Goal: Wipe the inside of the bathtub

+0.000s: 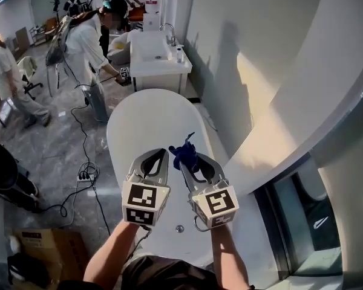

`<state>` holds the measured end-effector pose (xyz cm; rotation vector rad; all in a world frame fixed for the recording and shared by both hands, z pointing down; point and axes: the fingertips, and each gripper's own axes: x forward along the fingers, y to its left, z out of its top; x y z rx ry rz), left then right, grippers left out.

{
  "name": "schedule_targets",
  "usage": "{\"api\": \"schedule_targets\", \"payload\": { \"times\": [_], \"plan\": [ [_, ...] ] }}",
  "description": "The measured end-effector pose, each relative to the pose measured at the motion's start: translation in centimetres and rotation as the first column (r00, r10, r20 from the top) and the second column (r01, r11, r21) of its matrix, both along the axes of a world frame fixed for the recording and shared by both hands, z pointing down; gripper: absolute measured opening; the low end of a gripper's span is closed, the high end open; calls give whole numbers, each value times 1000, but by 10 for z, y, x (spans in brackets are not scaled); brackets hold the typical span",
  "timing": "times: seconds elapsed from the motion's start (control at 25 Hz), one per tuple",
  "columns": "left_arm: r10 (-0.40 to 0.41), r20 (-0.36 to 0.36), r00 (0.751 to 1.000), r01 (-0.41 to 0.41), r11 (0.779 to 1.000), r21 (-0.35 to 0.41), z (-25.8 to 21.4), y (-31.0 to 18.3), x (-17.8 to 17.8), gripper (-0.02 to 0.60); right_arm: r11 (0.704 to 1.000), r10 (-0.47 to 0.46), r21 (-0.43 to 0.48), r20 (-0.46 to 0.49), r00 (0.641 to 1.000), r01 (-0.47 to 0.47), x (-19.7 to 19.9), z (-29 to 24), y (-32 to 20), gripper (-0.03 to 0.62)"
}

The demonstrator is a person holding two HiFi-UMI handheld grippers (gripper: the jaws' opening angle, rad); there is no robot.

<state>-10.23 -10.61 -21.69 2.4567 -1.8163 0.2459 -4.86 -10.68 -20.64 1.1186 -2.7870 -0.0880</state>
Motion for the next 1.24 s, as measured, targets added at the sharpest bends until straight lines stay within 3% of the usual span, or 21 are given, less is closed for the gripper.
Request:
{"api": "schedule_targets", "payload": {
  "times": [0.24, 0.36, 0.56, 0.8, 1.24],
  "plan": [
    [-67, -34, 997, 70, 993, 96, -33, 16, 5, 3, 993, 68, 94, 73, 995, -75, 1, -40, 17, 127],
    [-73, -17, 997, 74, 990, 118, -34, 23, 11, 3, 988, 79, 130, 47, 996, -85, 0, -42, 24, 126],
    [-81, -93, 992, 89, 993, 81, -29, 28, 21, 3, 987, 81, 138, 11, 997, -81, 13, -39, 27, 127],
    [-103, -112, 988, 109, 993, 49, -4, 22, 16, 3, 986, 97, 136, 15, 995, -98, 26, -35, 24, 127],
    [-67, -116, 991, 76, 995, 67, -21, 25, 24, 3, 985, 101, 141, -4, 995, -99, 23, -38, 29, 127]
  ]
}}
